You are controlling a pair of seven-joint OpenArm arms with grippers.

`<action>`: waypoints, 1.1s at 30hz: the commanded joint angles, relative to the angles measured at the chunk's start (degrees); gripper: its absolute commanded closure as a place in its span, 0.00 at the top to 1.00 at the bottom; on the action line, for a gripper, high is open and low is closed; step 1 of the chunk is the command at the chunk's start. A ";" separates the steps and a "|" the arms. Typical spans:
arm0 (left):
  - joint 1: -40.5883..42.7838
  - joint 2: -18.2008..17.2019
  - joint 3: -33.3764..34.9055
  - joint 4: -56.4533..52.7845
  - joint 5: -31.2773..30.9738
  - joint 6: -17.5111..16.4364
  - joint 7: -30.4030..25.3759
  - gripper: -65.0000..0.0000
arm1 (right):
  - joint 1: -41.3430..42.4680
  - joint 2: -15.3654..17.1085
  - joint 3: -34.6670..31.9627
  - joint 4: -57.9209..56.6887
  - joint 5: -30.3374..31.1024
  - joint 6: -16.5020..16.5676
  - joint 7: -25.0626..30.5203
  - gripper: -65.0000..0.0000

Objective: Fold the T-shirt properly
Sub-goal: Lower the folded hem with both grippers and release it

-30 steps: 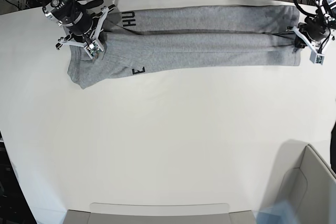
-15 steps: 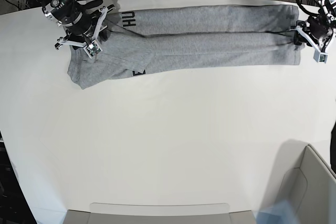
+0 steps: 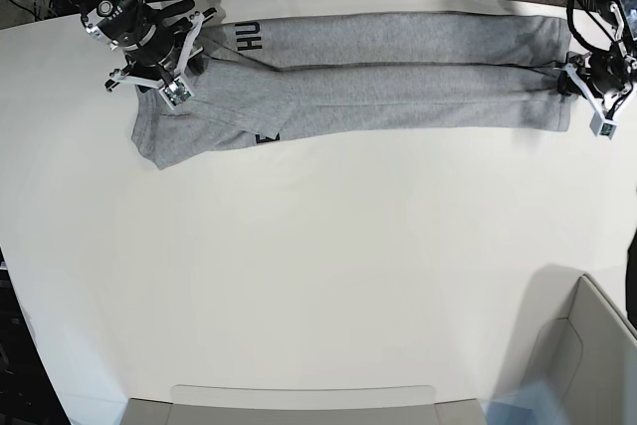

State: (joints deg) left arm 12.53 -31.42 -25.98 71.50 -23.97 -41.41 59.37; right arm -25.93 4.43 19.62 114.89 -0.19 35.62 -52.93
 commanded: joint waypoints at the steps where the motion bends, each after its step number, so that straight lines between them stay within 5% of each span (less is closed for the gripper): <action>1: 0.52 0.69 0.61 -1.92 5.46 1.41 4.93 0.47 | 0.22 0.37 0.21 0.85 0.23 0.30 0.84 0.34; 6: -2.73 3.86 0.88 -1.66 5.46 1.41 8.89 0.34 | 0.57 0.37 0.12 0.85 0.23 0.30 0.84 0.34; 10: -5.46 5.62 0.70 -2.10 5.64 1.41 11.44 0.00 | 0.92 0.19 0.12 0.85 0.14 0.30 0.75 0.34; 15: -9.15 5.27 0.53 -2.80 5.64 1.41 12.49 0.00 | 0.92 0.19 0.21 0.85 0.14 0.30 0.75 0.34; 23: -14.60 -1.86 -4.84 -0.96 5.64 1.41 18.38 0.00 | 0.92 0.01 0.21 0.85 0.14 0.21 0.75 0.34; 33: -14.43 -1.77 -6.07 7.75 5.64 1.41 20.63 0.00 | 0.92 -0.07 0.21 0.85 0.14 0.21 0.84 0.34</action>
State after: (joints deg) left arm -1.21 -31.75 -31.62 78.39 -18.44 -40.10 79.66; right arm -25.06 4.12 19.62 114.85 -0.30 35.62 -52.80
